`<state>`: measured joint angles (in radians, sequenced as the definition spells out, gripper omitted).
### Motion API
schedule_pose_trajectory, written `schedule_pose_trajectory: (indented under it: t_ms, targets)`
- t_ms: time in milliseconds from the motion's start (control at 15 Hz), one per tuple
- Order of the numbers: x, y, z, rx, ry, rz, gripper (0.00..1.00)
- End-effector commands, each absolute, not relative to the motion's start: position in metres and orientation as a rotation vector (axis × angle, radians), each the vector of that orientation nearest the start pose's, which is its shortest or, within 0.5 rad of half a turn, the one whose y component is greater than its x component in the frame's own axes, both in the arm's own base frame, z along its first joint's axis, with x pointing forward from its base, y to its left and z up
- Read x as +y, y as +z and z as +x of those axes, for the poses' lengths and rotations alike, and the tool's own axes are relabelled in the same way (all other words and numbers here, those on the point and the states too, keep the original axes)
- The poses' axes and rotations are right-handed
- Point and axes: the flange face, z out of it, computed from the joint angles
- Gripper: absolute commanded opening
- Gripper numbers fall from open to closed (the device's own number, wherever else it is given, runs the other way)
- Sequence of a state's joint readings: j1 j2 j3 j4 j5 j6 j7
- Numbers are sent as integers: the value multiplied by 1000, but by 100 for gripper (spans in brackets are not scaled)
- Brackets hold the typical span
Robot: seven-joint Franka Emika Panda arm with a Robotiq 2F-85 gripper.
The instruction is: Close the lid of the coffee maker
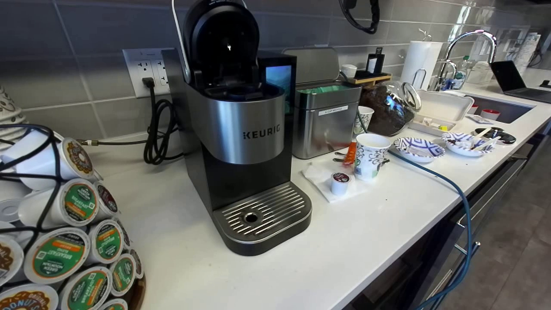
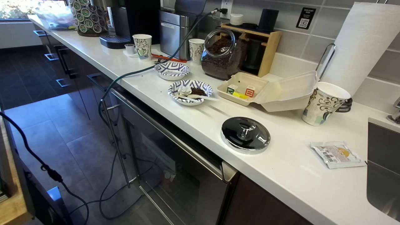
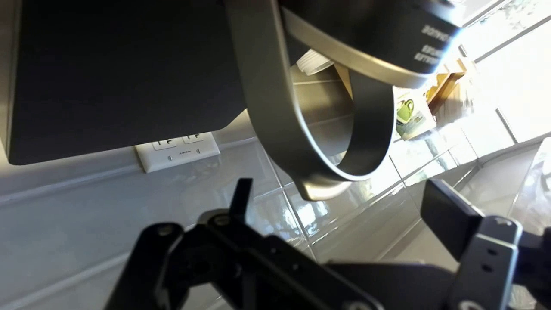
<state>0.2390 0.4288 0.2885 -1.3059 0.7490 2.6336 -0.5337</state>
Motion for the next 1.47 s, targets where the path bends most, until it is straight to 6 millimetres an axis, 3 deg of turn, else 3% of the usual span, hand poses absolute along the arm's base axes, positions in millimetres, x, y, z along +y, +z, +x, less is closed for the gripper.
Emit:
schedule_pose_trajectory:
  t_ms: [0, 333, 1000, 1400]
  targets:
    - [309, 609, 666, -521, -1048, -2140, 100]
    - [308, 599, 681, -405, -910, -2110, 100]
    - [312, 585, 708, -330, -747, -2014, 100]
    - [315, 584, 712, -292, -620, -1986, 100]
